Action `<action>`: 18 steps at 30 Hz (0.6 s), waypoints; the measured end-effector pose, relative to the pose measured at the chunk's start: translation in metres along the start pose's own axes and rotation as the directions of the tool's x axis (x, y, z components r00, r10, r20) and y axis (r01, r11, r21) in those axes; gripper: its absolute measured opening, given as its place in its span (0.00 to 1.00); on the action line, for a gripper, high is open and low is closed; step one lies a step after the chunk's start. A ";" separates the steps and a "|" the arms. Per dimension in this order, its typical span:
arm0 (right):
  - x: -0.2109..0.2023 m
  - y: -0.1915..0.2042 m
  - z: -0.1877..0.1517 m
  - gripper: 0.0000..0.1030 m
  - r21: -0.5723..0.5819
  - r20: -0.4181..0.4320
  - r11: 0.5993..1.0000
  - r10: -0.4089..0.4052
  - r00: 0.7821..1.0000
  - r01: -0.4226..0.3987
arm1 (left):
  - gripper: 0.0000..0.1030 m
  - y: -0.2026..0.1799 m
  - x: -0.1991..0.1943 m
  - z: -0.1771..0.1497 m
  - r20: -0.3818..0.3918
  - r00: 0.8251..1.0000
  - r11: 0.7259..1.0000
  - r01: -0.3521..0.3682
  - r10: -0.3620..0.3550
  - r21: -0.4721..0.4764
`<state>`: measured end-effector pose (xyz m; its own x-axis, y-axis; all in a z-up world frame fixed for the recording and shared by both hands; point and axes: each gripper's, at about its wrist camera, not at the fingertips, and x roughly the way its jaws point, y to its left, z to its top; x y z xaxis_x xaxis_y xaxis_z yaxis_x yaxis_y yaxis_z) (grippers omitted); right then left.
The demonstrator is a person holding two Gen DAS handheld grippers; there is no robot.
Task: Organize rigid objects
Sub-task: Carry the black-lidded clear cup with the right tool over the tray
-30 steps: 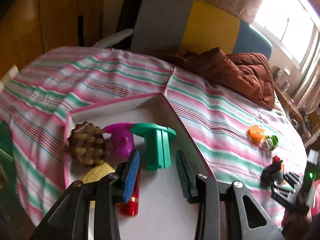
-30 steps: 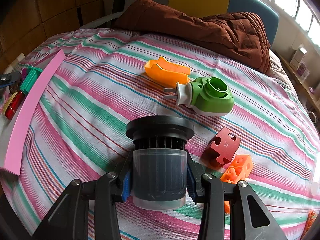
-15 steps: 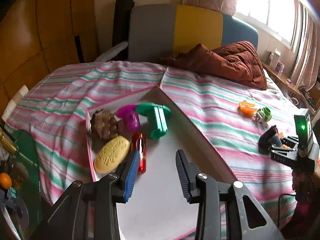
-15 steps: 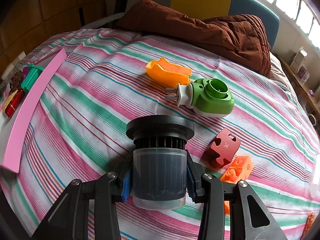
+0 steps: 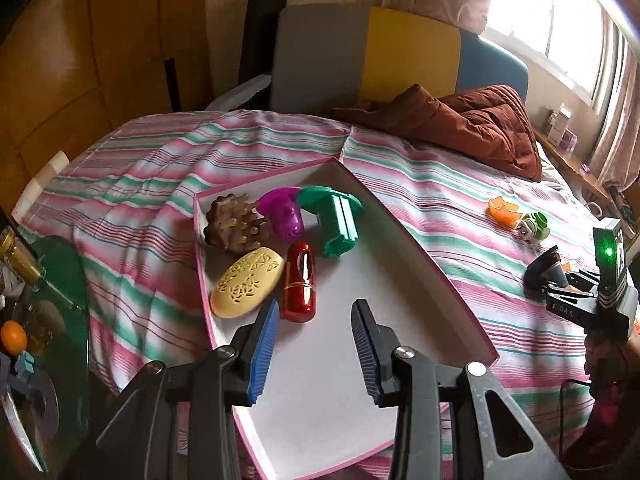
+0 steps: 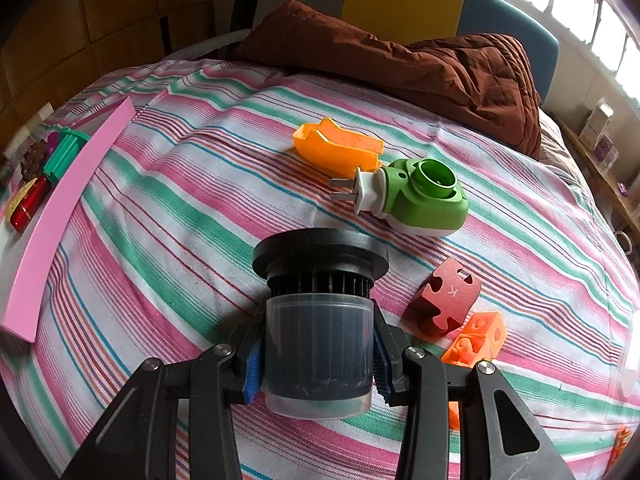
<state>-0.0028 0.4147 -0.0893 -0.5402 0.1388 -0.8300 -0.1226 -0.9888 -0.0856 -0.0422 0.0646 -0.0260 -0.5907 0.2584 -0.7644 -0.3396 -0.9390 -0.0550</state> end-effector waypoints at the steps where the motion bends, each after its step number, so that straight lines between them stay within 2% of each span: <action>1: 0.000 0.001 0.000 0.42 -0.001 0.002 1.000 -0.001 1.000 0.001 | 0.36 0.001 -0.001 -0.001 0.001 1.000 1.000 0.000 0.000 -0.004; 10: 0.001 0.005 -0.001 0.42 0.001 -0.004 1.000 -0.018 1.000 0.018 | 0.37 0.014 -0.008 -0.005 0.015 1.000 1.000 -0.011 0.011 -0.023; 18: -0.005 0.013 -0.002 0.41 0.099 -0.058 0.994 -0.049 0.997 0.055 | 0.36 0.032 -0.010 -0.010 0.020 0.999 0.998 -0.024 0.025 -0.062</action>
<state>-0.0002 0.4008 -0.0869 -0.4839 0.1840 -0.8556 -0.2335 -0.9693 -0.0764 -0.0396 0.0300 -0.0262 -0.6138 0.2392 -0.7523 -0.2793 -0.9572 -0.0764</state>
